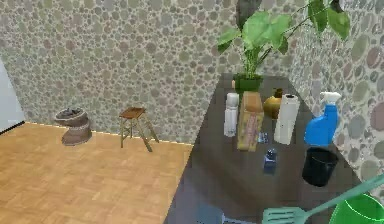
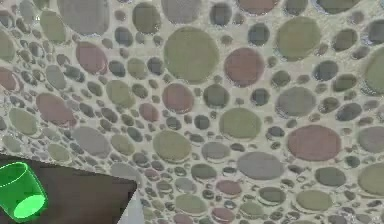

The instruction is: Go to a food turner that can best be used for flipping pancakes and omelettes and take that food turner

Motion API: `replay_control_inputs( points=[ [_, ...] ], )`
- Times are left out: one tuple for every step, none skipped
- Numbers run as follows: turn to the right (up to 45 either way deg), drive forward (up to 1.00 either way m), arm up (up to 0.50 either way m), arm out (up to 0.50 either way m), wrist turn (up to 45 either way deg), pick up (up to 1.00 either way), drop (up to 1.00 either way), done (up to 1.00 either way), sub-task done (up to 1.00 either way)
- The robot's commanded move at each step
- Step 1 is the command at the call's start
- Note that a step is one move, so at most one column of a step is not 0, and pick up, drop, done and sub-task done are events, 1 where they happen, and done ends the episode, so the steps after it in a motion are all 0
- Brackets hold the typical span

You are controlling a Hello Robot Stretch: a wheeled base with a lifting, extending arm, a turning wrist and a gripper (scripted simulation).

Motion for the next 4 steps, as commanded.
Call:
replay_control_inputs(
  points=[
    [-45.0,0.0,0.0,0.0,0.0,0.0,0.0,0.0,0.0],
    [-12.0,0.0,0.0,0.0,0.0,0.0,0.0,0.0,0.0],
    [0.0,0.0,0.5,0.0,0.0,0.0,0.0,0.0,0.0],
    [0.0,0.0,0.38,0.0,0.0,0.0,0.0,0.0,0.0]
  ],
)
